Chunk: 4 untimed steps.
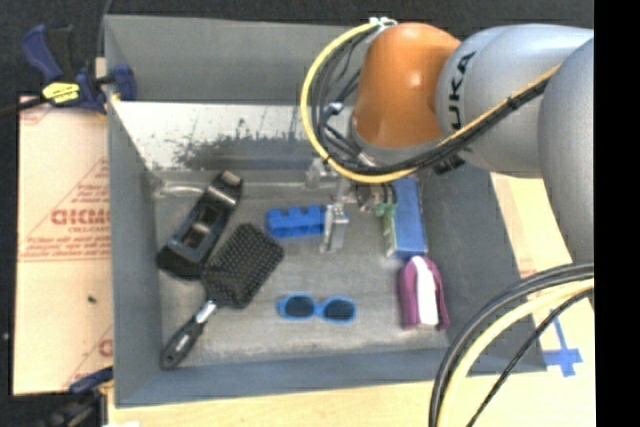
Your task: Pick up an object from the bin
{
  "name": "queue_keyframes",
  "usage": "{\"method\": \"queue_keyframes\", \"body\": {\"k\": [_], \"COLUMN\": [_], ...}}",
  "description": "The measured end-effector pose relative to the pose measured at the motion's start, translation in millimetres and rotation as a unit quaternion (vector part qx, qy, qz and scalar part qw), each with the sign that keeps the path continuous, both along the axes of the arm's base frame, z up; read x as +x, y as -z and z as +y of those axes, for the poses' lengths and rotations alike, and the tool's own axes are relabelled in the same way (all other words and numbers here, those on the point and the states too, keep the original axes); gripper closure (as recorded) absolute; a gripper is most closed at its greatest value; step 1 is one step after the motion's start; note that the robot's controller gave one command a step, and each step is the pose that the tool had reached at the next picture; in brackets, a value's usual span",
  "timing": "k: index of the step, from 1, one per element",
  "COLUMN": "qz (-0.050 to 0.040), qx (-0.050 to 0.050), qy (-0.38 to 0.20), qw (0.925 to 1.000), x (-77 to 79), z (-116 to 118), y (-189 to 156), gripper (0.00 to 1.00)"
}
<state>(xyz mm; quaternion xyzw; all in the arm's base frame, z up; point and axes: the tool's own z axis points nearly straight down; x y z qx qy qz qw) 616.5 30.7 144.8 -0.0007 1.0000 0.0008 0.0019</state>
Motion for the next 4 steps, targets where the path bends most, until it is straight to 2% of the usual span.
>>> {"method": "queue_keyframes", "body": {"k": [1, 2, 3, 4], "qz": [0.0000, -0.0007, -0.0007, -0.0013], "qx": [0.000, 0.001, 0.001, 0.000], "qy": [0.000, 0.023, 0.023, 0.016], "qw": [1.0000, 0.9997, 0.9997, 0.9999], "x": [0.0, 23.6, 23.6, 24.7], "z": [0.0, -3.4, -3.5, -6.9], "y": [0.0, 73.8, 73.8, -73.2], "gripper": [0.00, 1.00, 1.00, 1.00]}}
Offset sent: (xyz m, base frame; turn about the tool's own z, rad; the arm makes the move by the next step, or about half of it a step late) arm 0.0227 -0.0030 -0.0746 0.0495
